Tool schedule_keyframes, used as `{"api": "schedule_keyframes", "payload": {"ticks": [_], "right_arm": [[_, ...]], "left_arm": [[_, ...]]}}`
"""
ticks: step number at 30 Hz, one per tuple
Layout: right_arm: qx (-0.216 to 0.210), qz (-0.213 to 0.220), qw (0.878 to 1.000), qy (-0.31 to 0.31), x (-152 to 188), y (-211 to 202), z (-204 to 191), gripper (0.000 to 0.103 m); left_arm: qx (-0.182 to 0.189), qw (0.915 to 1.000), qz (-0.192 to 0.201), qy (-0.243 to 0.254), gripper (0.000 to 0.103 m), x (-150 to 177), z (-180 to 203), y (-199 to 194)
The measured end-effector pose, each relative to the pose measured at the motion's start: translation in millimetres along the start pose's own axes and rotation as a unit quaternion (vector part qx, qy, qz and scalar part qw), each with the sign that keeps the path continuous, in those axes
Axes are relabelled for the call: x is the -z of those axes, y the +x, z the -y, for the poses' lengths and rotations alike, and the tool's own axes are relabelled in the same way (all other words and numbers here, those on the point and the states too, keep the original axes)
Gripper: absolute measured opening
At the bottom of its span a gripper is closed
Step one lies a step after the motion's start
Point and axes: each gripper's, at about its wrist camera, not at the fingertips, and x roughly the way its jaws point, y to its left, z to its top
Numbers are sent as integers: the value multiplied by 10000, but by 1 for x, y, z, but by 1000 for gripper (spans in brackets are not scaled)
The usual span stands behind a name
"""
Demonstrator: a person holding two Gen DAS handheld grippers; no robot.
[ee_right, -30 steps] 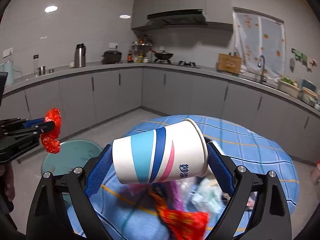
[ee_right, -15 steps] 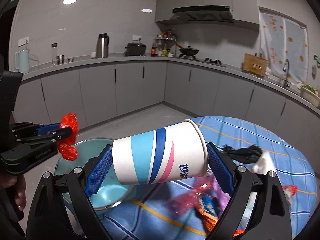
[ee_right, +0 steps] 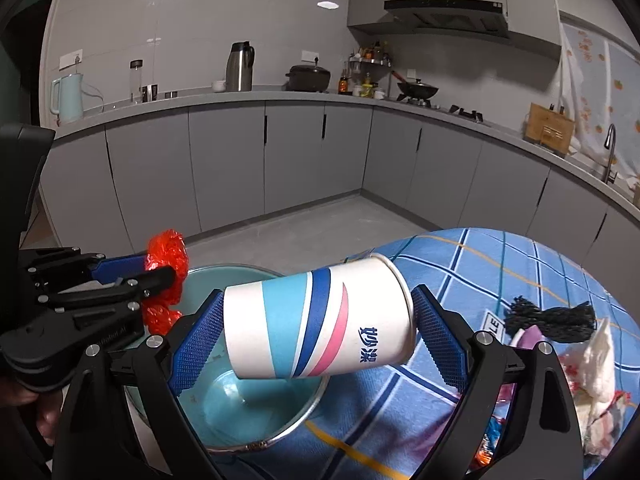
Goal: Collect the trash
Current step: 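Carry the red bag and paper cup over the teal bucket and open both tools, then move both tools back over the trash pile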
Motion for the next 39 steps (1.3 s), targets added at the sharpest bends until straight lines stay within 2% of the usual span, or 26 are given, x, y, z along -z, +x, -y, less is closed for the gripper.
{"api": "schedule_keyframes", "payload": {"ticks": [2, 4, 6, 7, 17, 20, 26, 29, 33, 39], "right_arm": [[-8, -19, 10000, -6, 1, 4, -1, 90], [-48, -63, 10000, 14, 4, 8, 0, 91], [-54, -59, 10000, 37, 5, 9, 1, 91], [-62, -71, 9999, 47, 5, 10, 1, 91], [-6, 37, 9998, 199, 3, 3, 10, 93], [41, 48, 9996, 281, 3, -3, 15, 93], [193, 38, 9993, 311, 8, -12, 19, 93], [265, 48, 9991, 328, 12, -19, 20, 93], [375, 116, 9986, 350, 14, -35, 26, 93], [695, 178, 9963, 469, 26, -68, 44, 93]], "left_arm": [[14, 10000, -48, 8, 27, 0, 1, 4], [40, 9999, -94, 9, 32, 2, 1, 6], [6, 10000, -97, 3, 45, 2, 0, 7], [5, 10000, -82, -8, 49, 3, 0, 7], [-110, 9999, -36, -46, 56, 1, -5, 4], [-220, 9997, 25, -77, 68, -1, -8, 2], [-307, 9994, 138, -127, 76, -3, -10, -7], [-281, 9994, 190, -112, 77, -4, -8, -13], [-236, 9993, 280, -39, 85, -3, 0, -25], [-100, 9994, 316, 116, 88, 4, 19, -37]]}}
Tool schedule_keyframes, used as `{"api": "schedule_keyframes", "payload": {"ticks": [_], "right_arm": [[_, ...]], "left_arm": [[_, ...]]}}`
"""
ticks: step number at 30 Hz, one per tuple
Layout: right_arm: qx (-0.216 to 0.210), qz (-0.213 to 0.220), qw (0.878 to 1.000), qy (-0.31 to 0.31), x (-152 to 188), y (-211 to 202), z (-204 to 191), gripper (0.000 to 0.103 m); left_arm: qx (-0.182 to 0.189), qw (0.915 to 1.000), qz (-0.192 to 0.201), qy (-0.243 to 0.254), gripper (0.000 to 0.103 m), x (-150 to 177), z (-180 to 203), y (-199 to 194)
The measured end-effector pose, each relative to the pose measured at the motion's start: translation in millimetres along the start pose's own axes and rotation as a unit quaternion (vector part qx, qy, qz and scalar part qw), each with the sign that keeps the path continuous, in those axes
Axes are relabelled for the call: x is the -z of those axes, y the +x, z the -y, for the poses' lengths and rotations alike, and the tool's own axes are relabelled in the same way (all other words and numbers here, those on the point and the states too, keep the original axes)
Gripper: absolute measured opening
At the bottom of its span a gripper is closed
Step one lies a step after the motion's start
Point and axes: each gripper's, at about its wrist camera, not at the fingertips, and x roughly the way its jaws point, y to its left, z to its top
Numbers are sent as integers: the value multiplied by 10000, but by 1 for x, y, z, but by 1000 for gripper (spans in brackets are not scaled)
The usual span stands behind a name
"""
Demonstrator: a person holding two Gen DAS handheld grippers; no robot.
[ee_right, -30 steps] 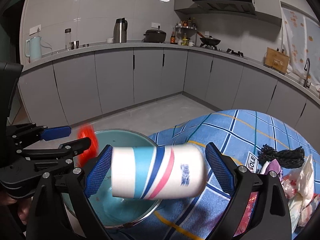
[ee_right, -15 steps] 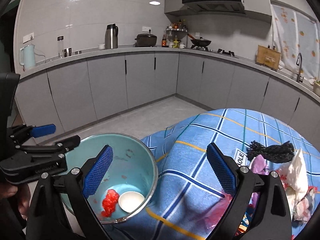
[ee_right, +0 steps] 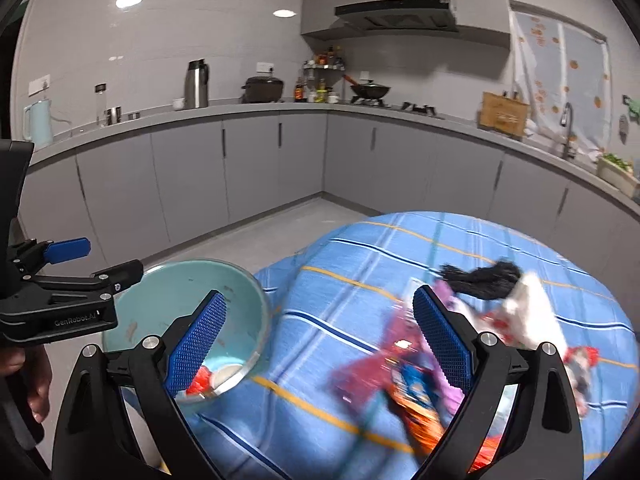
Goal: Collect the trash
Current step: 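Move both tools back over the trash pile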
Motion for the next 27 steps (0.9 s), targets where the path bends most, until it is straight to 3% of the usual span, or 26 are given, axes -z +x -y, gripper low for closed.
{"api": "schedule_keyframes", "payload": {"ticks": [16, 27], "right_arm": [[952, -65, 9945, 432, 50, -61, 72, 93], [1377, -233, 9881, 641, 73, -64, 99, 93]], "left_arm": [[475, 9975, -40, 516, 95, 16, 63, -18], [973, 9898, 144, 1031, 95, 10, 133, -21]]}}
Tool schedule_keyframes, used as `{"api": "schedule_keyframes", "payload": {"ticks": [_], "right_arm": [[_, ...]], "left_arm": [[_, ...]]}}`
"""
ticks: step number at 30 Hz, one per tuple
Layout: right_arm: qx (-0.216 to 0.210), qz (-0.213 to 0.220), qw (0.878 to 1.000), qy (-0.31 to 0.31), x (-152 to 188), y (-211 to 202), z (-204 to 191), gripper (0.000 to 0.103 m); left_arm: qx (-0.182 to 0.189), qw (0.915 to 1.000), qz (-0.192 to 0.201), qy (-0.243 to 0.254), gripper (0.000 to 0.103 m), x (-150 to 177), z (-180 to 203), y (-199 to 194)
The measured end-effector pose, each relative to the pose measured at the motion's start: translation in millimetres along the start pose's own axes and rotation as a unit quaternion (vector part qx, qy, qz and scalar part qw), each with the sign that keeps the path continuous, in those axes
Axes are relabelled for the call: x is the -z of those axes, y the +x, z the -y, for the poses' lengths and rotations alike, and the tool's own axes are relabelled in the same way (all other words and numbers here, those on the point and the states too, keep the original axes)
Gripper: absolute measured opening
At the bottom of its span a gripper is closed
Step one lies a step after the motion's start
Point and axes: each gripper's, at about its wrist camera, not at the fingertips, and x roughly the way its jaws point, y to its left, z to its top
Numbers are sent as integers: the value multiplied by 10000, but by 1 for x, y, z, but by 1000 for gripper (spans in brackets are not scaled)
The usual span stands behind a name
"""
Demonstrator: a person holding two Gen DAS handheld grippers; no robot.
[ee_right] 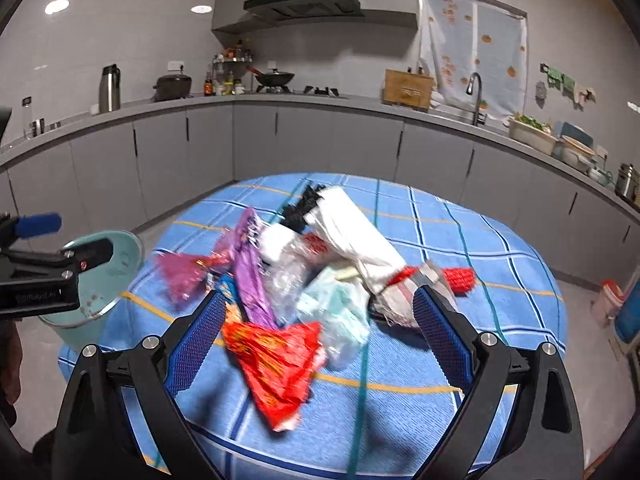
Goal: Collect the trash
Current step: 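Move both tools back over the trash pile, then grasp the pink translucent wrapper with the left tool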
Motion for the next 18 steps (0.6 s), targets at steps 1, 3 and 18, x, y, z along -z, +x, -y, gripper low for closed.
{"api": "schedule_keyframes", "payload": {"ticks": [1, 3, 18], "right_arm": [[4, -17, 10000, 37, 2, 1, 3, 93], [73, -12, 9999, 105, 1, 3, 10, 93], [119, -83, 9994, 319, 3, 18, 27, 93]], "left_arm": [[41, 10000, -13, 71, 95, -2, 7, 4], [77, 9999, -32, 129, 94, -5, 16, 14], [857, 9935, -614, 419, 24, -4, 56, 68]]}}
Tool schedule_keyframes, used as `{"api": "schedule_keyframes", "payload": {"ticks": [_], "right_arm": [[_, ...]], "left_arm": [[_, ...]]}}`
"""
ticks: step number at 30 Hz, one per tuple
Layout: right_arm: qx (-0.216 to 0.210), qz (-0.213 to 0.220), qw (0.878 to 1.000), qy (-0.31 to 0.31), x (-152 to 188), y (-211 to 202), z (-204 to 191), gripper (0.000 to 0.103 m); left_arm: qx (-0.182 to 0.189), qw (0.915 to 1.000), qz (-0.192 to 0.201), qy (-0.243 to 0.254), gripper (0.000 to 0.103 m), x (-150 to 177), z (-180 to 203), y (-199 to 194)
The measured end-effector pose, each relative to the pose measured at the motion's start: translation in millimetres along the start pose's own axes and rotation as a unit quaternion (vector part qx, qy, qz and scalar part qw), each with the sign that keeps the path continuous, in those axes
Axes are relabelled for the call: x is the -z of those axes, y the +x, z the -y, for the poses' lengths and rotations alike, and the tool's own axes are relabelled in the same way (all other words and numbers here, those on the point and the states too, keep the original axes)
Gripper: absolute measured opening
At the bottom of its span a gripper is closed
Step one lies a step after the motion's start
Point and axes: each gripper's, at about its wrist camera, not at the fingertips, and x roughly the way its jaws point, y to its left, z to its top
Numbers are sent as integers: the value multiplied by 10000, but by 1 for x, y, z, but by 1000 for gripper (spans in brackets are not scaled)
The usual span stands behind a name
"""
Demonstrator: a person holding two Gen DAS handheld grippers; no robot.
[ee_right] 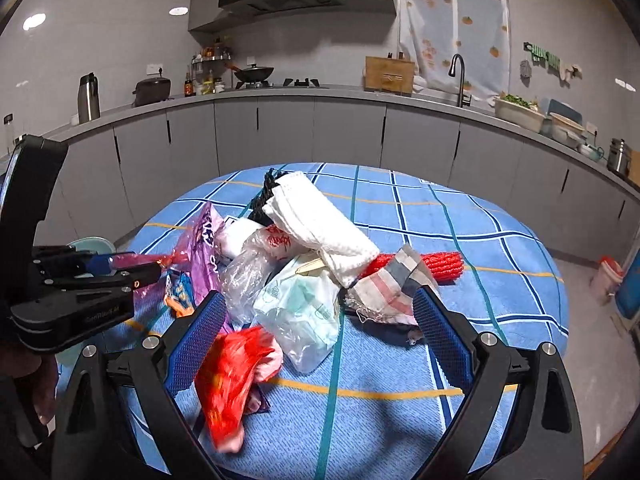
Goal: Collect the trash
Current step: 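Grasp the pink translucent wrapper with the left tool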
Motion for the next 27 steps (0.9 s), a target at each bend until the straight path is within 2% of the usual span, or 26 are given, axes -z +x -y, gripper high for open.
{"api": "schedule_keyframes", "payload": {"ticks": [4, 9, 18, 21, 23, 27], "right_arm": [[-8, 74, 10000, -52, -7, -2, -6, 93], [-105, 80, 9997, -225, -18, 1, -23, 92], [-305, -16, 9985, -459, -22, 9, -47, 85], [-424, -96, 9982, -422, -21, 13, -48, 84], [-559, -132, 9972, -488, -20, 14, -54, 80], [-687, -230, 9960, -517, -20, 17, -57, 70]], "left_arm": [[-7, 9998, 164, -57, 21, -2, -5, -15], [-374, 9976, 577, -77, 20, -3, -13, -40], [-873, 9931, 783, -78, 20, -7, -30, -49], [-821, 9939, 735, -63, 20, -8, -30, -44], [-743, 9950, 664, -64, 20, -8, -28, -39], [-851, 9938, 708, -75, 20, -6, -33, -43]]}}
